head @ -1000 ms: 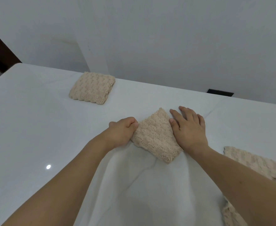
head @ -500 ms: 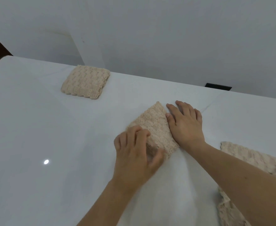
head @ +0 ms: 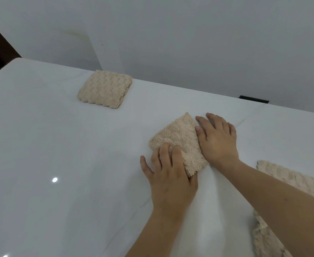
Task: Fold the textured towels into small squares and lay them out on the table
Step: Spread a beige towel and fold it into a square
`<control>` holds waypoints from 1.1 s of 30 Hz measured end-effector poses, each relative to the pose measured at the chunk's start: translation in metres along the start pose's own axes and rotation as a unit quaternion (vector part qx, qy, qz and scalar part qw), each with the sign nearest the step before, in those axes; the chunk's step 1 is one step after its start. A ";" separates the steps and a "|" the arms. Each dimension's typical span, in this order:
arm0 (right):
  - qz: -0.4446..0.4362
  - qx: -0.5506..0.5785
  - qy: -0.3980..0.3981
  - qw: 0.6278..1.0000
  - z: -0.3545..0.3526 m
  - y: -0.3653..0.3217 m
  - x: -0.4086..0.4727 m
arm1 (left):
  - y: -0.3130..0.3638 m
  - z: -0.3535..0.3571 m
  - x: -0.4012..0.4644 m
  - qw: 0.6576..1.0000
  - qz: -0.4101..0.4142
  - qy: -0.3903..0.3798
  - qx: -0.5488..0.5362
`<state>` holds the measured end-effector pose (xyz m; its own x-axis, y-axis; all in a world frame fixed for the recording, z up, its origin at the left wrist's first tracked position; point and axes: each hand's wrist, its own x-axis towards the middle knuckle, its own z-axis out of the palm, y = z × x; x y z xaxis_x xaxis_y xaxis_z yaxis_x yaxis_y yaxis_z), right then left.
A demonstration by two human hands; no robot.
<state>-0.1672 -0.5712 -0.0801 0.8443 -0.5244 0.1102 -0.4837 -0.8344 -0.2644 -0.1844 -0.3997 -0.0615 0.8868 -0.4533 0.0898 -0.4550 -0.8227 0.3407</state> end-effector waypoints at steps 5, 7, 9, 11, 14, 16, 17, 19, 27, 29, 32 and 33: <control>0.002 -0.005 -0.006 1.000 0.000 0.001 0.000 | -0.003 0.002 0.002 1.000 0.028 0.008 0.004; 0.001 -0.006 -0.004 1.000 0.001 0.001 0.000 | -0.005 -0.001 0.005 0.999 0.039 -0.003 0.012; 0.000 -0.003 0.001 1.000 0.001 0.000 0.000 | -0.009 -0.006 0.009 0.999 0.038 -0.027 0.015; -0.001 -0.001 0.007 1.000 0.001 0.000 0.000 | -0.014 -0.008 0.010 0.998 0.034 -0.044 0.016; -0.003 0.002 0.013 1.000 0.000 0.000 -0.001 | -0.022 -0.005 0.010 0.997 0.025 -0.070 0.012; -0.002 0.006 0.013 1.000 0.000 0.000 -0.001 | -0.026 -0.004 0.011 0.995 0.031 -0.091 0.010; -0.002 0.007 0.012 1.000 0.000 0.000 -0.001 | -0.029 -0.004 0.012 0.994 0.039 -0.105 0.008; -0.001 0.007 0.009 1.000 0.000 0.000 -0.001 | -0.033 -0.010 0.016 0.987 0.051 -0.150 0.010; 0.000 0.005 0.012 1.000 0.001 -0.001 -0.001 | -0.043 -0.037 0.043 0.926 -0.044 -0.333 -0.174; 0.000 0.005 0.016 1.000 0.001 0.000 0.000 | -0.042 -0.035 0.046 0.932 -0.064 -0.275 -0.228; -0.001 0.003 0.013 1.000 0.001 0.000 -0.001 | -0.040 -0.022 0.047 0.970 -0.038 -0.180 -0.159; 0.000 0.004 0.012 1.000 0.001 -0.001 0.000 | -0.040 -0.019 0.047 0.973 -0.032 -0.182 -0.140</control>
<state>-0.1670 -0.5703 -0.0807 0.8387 -0.5279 0.1337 -0.4813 -0.8335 -0.2715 -0.1227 -0.3819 -0.0525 0.8028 -0.5367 -0.2598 -0.3144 -0.7512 0.5804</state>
